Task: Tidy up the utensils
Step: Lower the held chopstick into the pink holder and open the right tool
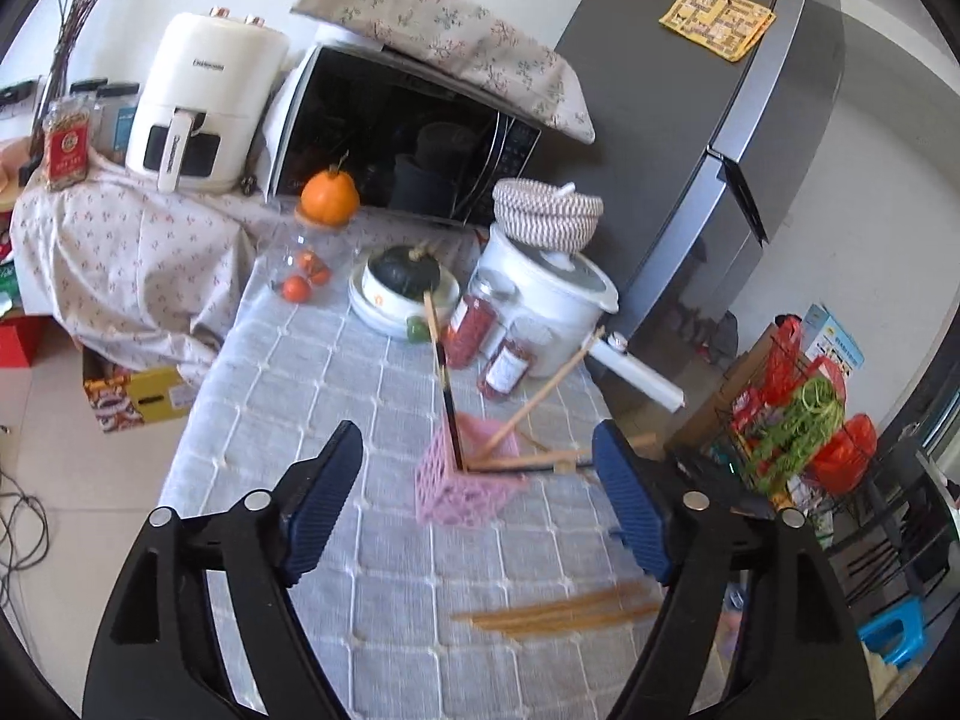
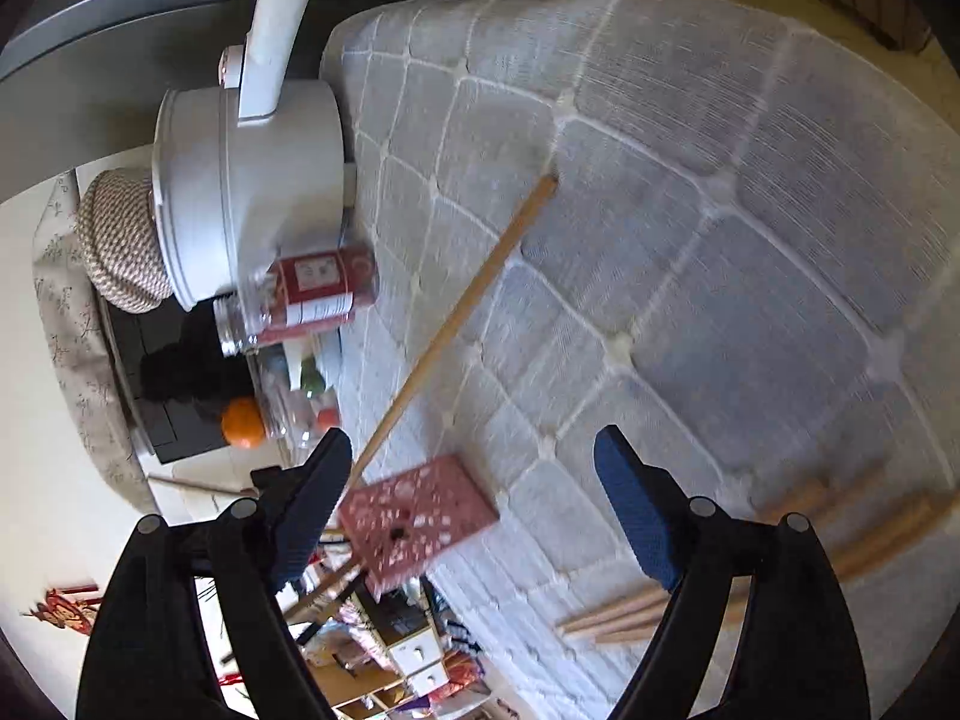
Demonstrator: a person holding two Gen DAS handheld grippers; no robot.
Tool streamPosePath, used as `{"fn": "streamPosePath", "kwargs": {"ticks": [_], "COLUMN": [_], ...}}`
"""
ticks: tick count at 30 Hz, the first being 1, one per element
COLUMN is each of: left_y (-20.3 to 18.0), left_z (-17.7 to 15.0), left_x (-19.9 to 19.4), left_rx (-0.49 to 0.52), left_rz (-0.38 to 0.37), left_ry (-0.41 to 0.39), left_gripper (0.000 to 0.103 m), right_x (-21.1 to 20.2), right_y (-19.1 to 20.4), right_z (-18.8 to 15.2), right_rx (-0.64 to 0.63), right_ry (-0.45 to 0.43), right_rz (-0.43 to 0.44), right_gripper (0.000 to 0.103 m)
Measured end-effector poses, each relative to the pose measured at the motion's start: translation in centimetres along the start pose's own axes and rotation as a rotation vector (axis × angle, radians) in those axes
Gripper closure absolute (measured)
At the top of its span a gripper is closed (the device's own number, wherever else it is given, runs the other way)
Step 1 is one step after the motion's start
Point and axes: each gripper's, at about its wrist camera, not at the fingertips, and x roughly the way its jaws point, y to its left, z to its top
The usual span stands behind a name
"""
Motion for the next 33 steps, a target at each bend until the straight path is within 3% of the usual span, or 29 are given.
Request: {"fn": "streamPosePath", "kwargs": {"ticks": [7, 8, 10, 11, 12, 13, 18, 22, 27, 33], "left_y": [0.6, 0.7, 0.9, 1.0, 1.1, 1.2, 1.3, 1.6, 1.6, 1.1], "left_z": [-1.1, -1.2, -1.4, -1.5, -1.6, -1.6, -1.6, -1.5, -1.3, -1.0], "left_x": [1.8, 2.0, 2.2, 2.2, 2.2, 2.2, 2.3, 2.1, 1.7, -0.1], "left_rx": [-0.021, -0.023, -0.025, -0.025, -0.026, -0.027, -0.025, -0.032, -0.033, -0.001], "left_rz": [-0.006, -0.006, -0.004, -0.001, 0.001, 0.001, 0.01, 0.013, 0.055, 0.106], "left_ry": [0.074, 0.079, 0.09, 0.093, 0.093, 0.092, 0.091, 0.081, 0.049, -0.041], "left_gripper": [0.026, 0.026, 0.026, 0.026, 0.026, 0.026, 0.026, 0.026, 0.026, 0.026], "right_x": [4.0, 4.5, 6.1, 6.4, 6.6, 6.5, 2.1, -4.6, -11.9, -11.5], "right_y": [0.6, 0.3, 0.2, 0.1, 0.1, 0.5, 5.6, 13.9, 22.7, 26.5], "right_z": [2.9, 3.4, 4.8, 5.1, 5.4, 5.6, 5.3, 2.5, -6.6, -17.2], "right_rx": [0.143, 0.156, 0.182, 0.188, 0.201, 0.185, -0.003, -0.33, -0.757, -1.041], "right_ry": [-0.011, -0.012, -0.005, -0.006, 0.001, -0.006, -0.137, -0.312, -0.523, -0.686], "right_rz": [0.002, -0.003, -0.012, -0.022, -0.036, -0.023, 0.0, -0.019, -0.019, 0.049], "right_gripper": [0.024, 0.031, 0.056, 0.073, 0.079, 0.092, 0.096, 0.096, 0.096, 0.096]}}
